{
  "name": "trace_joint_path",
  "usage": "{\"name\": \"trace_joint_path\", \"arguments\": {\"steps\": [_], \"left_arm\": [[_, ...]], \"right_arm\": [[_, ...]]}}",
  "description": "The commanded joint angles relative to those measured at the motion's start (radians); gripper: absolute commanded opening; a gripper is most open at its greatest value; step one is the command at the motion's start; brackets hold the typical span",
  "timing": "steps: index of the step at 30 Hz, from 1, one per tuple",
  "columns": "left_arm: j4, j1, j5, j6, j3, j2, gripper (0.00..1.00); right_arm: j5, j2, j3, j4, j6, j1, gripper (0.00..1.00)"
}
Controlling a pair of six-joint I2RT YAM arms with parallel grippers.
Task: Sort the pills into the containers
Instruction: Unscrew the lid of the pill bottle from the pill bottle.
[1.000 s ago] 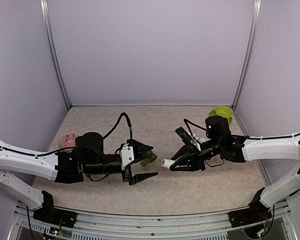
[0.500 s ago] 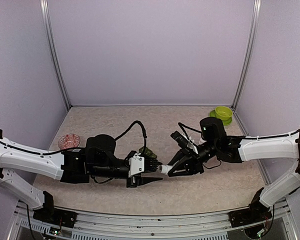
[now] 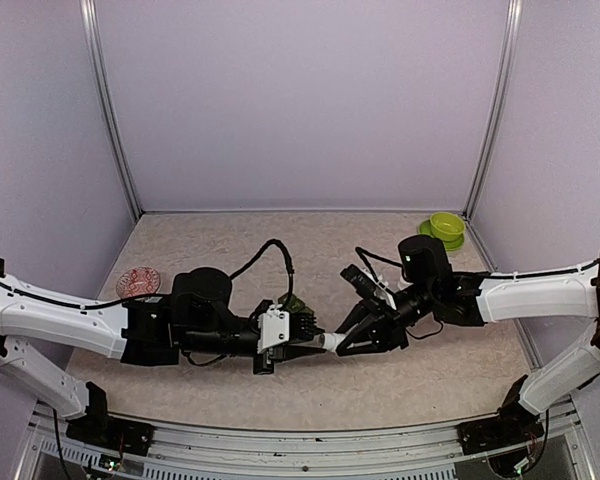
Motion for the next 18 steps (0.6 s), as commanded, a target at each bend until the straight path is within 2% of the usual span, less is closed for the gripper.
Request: {"name": "trace_joint_path", "arguments": {"steps": [1,3,7,15,18], "left_arm": [[-0.001,-0.009,0.002,-0.024,0.046,0.022,0.17],[-0.005,-0.009,-0.005,-0.031,0.051,0.029,0.12],[0.004,-0.009,-0.028,-0.064,0.050,0.038,0.09],[0.028,0.010,-0.069,-0.254,0.075,0.072,0.12],[0.026,0.032,-0.042,-0.346,0.086,0.082,0.12]], "right_arm": [[0.031,-0.007,0.034,-0.031,-0.017,0.008,0.11],[0.046,-0.013,0.036,-0.033,-0.020,0.008,0.10],[0.104,-0.028,0.037,-0.049,-0.038,0.008,0.09],[0.281,-0.069,0.010,-0.050,-0.075,0.010,0.08],[0.371,-0.100,-0.014,-0.031,-0.098,0.024,0.08]]}}
